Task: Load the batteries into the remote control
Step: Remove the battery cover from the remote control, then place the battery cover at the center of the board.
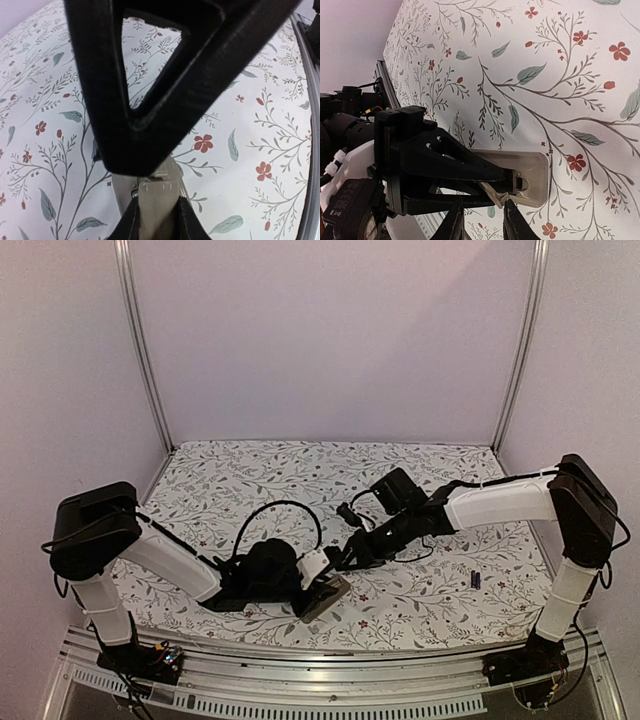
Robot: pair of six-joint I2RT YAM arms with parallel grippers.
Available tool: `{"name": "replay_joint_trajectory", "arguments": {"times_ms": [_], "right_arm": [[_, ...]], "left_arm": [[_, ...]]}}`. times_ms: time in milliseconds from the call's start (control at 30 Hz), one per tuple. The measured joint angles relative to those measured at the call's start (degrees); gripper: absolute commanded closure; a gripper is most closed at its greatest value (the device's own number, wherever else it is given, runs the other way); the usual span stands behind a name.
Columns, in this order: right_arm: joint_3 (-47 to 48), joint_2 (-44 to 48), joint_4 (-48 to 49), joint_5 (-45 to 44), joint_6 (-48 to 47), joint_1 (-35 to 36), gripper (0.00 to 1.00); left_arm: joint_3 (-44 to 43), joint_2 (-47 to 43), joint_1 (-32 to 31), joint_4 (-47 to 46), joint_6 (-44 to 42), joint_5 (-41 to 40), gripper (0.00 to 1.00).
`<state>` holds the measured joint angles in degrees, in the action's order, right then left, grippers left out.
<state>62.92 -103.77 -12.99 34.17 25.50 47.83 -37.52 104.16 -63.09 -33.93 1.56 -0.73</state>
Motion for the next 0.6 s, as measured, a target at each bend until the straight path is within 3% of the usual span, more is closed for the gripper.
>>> {"name": "replay_joint_trajectory", "arguments": {"times_ms": [367, 600], "right_arm": [[-0.8, 1.9, -0.2, -1.7, -0.9, -1.6, 0.71], [-3.0, 6.7, -0.7, -6.0, -0.7, -4.1, 0.68]], "left_arm": [[2.7, -9.4, 1.9, 0.3, 0.1, -1.6, 0.92], [2.1, -9.7, 13.6, 4.1, 4.3, -6.8, 0.91]]}}
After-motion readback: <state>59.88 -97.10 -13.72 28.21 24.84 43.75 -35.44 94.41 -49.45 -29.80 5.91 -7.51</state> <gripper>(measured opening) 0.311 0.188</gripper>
